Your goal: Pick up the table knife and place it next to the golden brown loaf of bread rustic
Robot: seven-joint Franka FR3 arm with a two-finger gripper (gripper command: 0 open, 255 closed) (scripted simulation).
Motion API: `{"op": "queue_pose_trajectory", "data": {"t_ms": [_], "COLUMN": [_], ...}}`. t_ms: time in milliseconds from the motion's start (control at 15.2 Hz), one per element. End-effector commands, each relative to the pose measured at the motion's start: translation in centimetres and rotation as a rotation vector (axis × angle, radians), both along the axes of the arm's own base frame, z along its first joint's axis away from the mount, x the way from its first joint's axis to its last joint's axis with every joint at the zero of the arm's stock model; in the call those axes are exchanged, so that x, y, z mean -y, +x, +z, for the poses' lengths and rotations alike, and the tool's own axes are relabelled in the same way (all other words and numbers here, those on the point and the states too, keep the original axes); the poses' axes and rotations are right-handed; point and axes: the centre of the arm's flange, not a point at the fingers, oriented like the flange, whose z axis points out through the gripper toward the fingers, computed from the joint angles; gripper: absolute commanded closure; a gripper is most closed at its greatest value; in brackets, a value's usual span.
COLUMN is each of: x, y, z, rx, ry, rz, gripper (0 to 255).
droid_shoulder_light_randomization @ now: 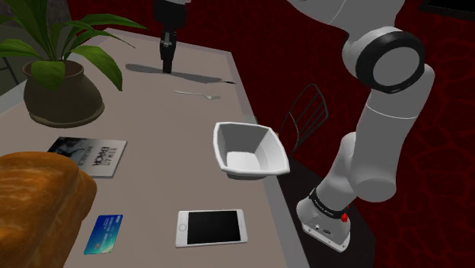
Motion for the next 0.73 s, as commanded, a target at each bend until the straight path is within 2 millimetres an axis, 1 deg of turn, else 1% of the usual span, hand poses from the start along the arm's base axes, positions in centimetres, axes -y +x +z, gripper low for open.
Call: {"op": "queue_pose_trajectory", "data": {"t_ms": [0, 660], "x": [-1.8, -11.1], "y": [-2.1, -11.6], "z": [-0.1, -0.1], "rx": [0.000, 0.000], "ry": [-0.001, -0.001], "rz": [-0.001, -0.001], "gripper": [255, 255]}}
